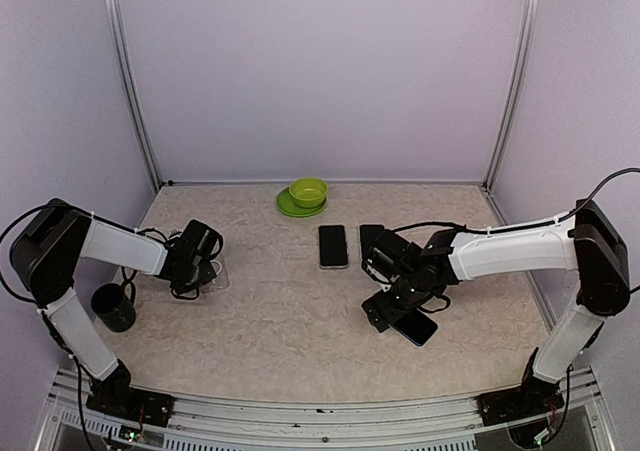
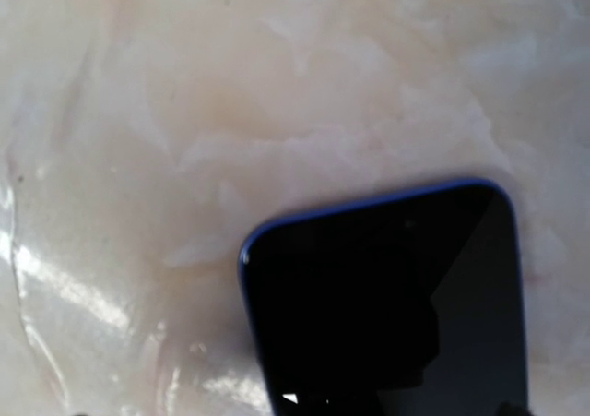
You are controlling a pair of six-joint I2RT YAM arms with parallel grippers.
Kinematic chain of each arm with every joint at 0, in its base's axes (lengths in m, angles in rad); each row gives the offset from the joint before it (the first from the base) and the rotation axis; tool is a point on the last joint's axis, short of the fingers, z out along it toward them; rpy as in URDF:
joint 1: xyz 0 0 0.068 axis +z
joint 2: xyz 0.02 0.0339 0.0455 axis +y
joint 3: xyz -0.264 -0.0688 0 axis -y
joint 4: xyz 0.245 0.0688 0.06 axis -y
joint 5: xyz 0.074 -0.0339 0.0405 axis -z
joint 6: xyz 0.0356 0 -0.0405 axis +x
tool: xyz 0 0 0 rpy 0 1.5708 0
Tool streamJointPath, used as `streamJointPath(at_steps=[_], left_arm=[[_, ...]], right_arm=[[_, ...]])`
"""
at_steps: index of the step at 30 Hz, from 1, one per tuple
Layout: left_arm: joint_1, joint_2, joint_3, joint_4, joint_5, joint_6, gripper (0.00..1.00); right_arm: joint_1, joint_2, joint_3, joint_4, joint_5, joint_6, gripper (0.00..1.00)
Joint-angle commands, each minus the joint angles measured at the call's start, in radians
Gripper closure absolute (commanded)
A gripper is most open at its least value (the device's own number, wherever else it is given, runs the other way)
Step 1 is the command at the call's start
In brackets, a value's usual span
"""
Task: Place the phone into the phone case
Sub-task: Move the phone case to the center of the board.
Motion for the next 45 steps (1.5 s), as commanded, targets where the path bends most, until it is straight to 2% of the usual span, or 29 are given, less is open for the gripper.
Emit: streamJointPath(at_steps=[1,10,17,25,32,38,45], left_arm=[[-0.008,-0.004,-0.004,-0.03,0.051,-0.021,0.82],[-0.048,-0.02,-0.002,-0.081,0.093,-0.093,1.0],[-0.129,-0.069,-0.001,-0.182,0.097,-0.247,1.0],[-0.242,-0.091,0.0,-0.288,0.116,-0.499,1.0],[-0.381,-0.021,0.053,-0.377,0.098,-0.706,1.0],[-0.461,0.065,0.118,-0.376,0.109,-0.754,1.0],[-0.507,0.112,0.172,-0.374,0.117,-0.762,0.93]], right_arm=[[0.018,-0.009,0.02,-0.018,0.023,0.003,0.07],[0.023,-0.025,0.02,-0.029,0.036,0.004,0.06],[0.029,-0.039,0.009,-0.026,0.05,0.008,0.04],[0.035,-0.04,-0.006,-0.019,0.056,0.02,0.04],[0.044,-0.041,-0.016,-0.013,0.06,0.026,0.04],[0.047,-0.051,-0.031,-0.01,0.064,0.031,0.04],[0.049,-0.069,-0.05,-0.007,0.074,0.033,0.02]])
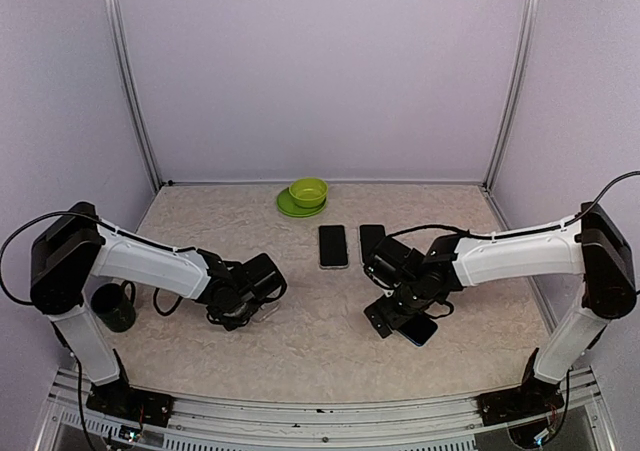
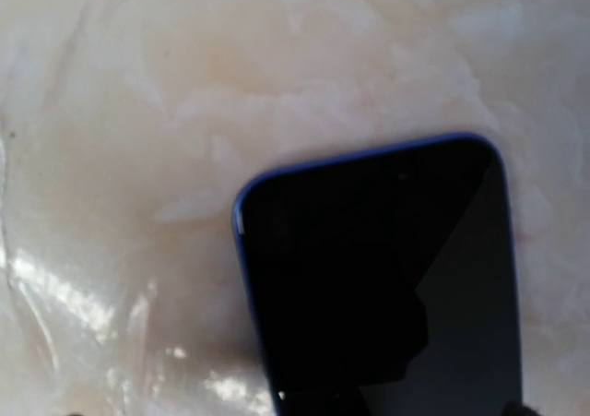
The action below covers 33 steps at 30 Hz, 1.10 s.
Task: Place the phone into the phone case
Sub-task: Move the phone case to the center of the board.
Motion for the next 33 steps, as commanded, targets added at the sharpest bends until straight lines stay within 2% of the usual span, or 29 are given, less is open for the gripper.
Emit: streamJointPath(at_steps=[1,3,10,20,28,33], left_arm=[[-0.032,0.051,0.013,-0.02,0.111,-0.024,0.91],[-0.037,0.052,0.02,-0.02,0.109,-0.022,0.83],[-0.067,0.031,0.036,-0.021,0.106,-0.027,0.78],[-0.119,0.043,0.089,-0.005,0.107,-0.017,0.64],[-0.131,0.043,0.15,0.002,0.047,0.052,0.54],[-0.134,0.017,0.181,0.017,0.013,0.125,0.44]], right_arm=[[0.012,-0.04,-0.02,0.009,0.031,0.016,0.01],[0.012,-0.046,-0.026,0.006,0.043,0.018,0.0],[0.012,-0.059,-0.036,-0.004,0.08,0.004,0.0],[0.009,-0.07,-0.064,0.025,0.082,-0.056,0.0],[-0.028,-0.039,-0.062,0.047,0.064,-0.081,0.0],[-0.069,-0.031,-0.06,0.067,0.032,-0.097,0.0]])
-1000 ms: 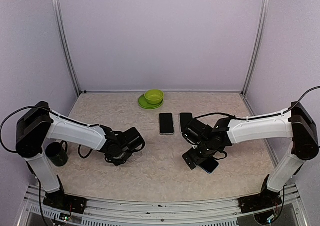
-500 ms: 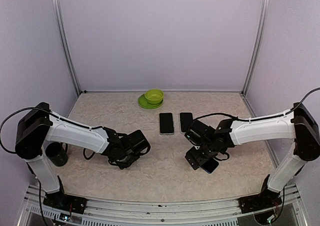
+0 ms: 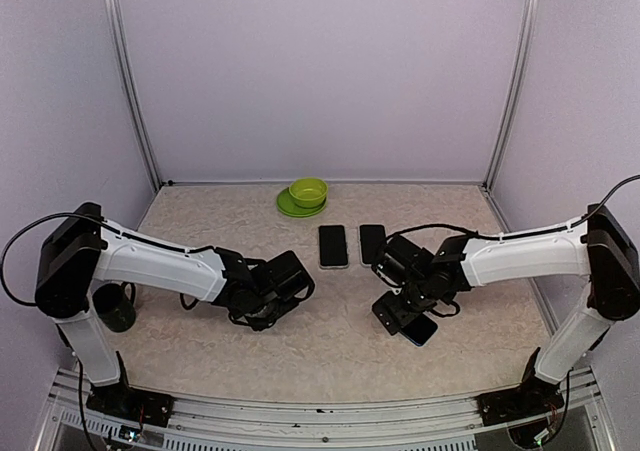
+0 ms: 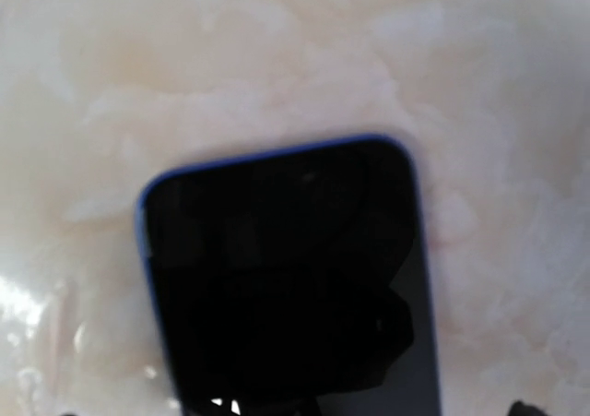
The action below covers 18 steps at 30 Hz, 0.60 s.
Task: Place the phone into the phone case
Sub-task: Move the phone case to the center of the board.
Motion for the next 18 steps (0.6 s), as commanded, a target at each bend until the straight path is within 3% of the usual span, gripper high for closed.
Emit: streamJointPath(at_steps=[1,6,13,15,18], left_arm=[[-0.013,-0.034,0.031,0.025,-0.058,0.093,0.41],[-0.034,-0.121,-0.035,0.102,-0.093,0.17,0.22],[-0.037,-0.266,-0.147,0.199,-0.088,0.307,0.09],[-0.037,-0.307,-0.189,0.23,-0.085,0.341,0.02],[-0.036,-0.399,-0.276,0.291,-0.088,0.37,0.01]], right_arm=[[-0.045,0.011,-0.002,0.034,-0.038,-0.023,0.0],[-0.088,0.022,0.003,0.044,-0.076,-0.032,0.0],[-0.098,0.049,0.006,0.063,-0.104,-0.049,0.0],[-0.098,0.056,0.002,0.075,-0.114,-0.056,0.0],[-0.102,0.067,-0.001,0.089,-0.126,-0.061,0.0]])
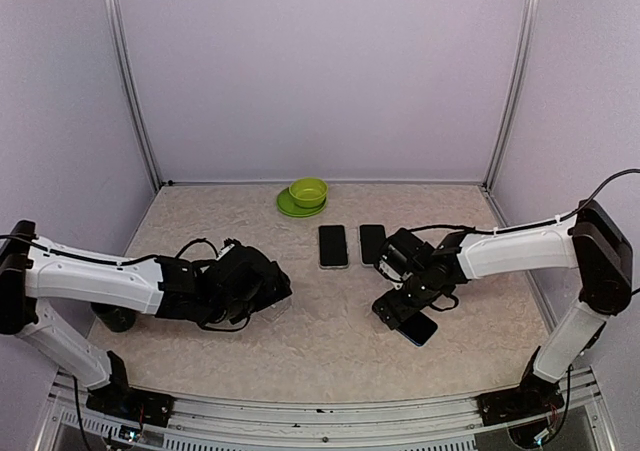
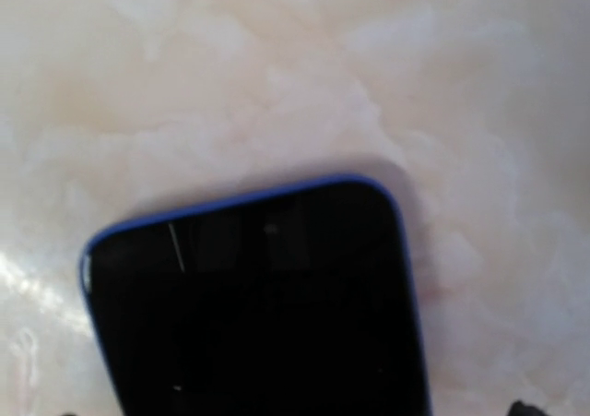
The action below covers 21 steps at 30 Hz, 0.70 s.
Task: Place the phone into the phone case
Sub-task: Move the phone case to the center of the board, then pick up the phone at the center of the board.
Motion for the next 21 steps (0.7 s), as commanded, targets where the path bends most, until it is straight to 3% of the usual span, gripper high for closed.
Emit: streamJointPath(at_steps=[1,7,21], left_arm=[[-0.004,-0.123,-0.118,0.103,-0.028,0.092,0.01],[-0.004,-0.275,-0.194,0.122,-0.045,0.131,0.01],[-0.005,-0.335,-0.226,0.21,0.02,0.227,0.01]], right_arm=[[-0.014,0.027,-0.004,0.041,-0.032,-0.019,0.0],[-0.026,0.057,-0.005,0.071,-0.056,-0.02,0.0],[-0.053,0.086,-0.025,0.102,-0.109,-0.034,0.04]])
